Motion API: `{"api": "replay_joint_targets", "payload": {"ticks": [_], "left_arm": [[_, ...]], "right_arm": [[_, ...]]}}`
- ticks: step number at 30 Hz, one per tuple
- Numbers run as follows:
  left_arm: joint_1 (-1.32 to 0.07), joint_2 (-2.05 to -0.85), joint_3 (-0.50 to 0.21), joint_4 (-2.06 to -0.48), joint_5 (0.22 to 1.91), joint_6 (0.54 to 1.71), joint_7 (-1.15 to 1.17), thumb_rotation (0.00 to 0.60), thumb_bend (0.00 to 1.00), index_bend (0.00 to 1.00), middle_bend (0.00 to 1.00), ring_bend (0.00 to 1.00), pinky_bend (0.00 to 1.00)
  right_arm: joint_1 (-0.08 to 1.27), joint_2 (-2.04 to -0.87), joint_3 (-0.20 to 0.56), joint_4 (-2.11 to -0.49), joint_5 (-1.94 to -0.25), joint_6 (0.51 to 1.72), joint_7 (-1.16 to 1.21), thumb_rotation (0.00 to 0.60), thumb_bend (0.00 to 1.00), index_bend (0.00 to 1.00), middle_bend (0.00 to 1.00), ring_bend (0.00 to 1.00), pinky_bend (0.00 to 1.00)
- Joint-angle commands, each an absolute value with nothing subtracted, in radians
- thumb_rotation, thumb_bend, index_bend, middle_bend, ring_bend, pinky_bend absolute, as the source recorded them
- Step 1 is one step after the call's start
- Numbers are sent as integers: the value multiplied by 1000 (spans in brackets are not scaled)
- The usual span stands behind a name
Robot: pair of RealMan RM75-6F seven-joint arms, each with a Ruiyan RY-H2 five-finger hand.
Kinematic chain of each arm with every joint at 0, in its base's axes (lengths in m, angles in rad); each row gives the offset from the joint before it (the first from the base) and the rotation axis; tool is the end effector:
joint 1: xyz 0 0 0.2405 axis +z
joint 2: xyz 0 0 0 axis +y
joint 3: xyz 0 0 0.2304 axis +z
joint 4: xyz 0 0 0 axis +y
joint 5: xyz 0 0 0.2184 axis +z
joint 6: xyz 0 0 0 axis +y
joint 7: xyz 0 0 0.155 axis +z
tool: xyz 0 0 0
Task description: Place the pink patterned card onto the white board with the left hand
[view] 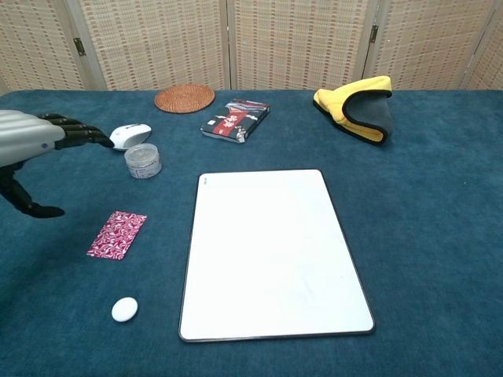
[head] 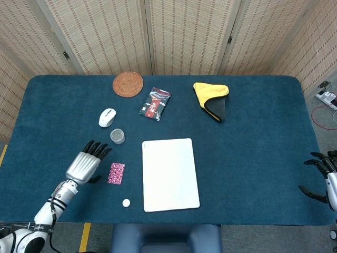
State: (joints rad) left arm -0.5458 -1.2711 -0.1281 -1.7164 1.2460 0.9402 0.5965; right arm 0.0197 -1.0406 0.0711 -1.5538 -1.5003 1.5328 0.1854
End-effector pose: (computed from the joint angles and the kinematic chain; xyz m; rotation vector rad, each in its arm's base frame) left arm -0.1763 0.2914 0.0255 -1.9793 -0.6860 -0.6455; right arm -0.3155 -0.1763 0.1811 1.2880 -0.9183 0.9466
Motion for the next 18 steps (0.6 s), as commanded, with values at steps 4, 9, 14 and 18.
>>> {"api": "replay_joint_targets", "payload": {"ticks": [4, 9, 14, 18], "left_arm": [[-629, -1311, -111, -1760, 1056, 878, 748, 600, 269, 122, 56, 23, 0], [-667, -1348, -90, -1760, 943, 893, 813, 600, 268, 135, 54, 21, 0], [-689, -1377, -66, -1749, 891, 917, 838, 600, 269, 147, 54, 20, 0], [-696, -1405, -49, -1725, 882, 939, 828, 600, 269, 149, 55, 21, 0]], "right_arm": [[19, -1043, 72, -1543, -1495, 1530, 195, 600, 37, 347, 233, 222, 31], [20, -1048, 72, -1529, -1491, 1522, 207, 600, 38, 347, 233, 221, 31], [20, -1051, 73, -1519, -1490, 1521, 216, 600, 37, 347, 233, 222, 31], [20, -1052, 72, -1514, -1490, 1519, 221, 600, 38, 347, 233, 222, 31]]}}
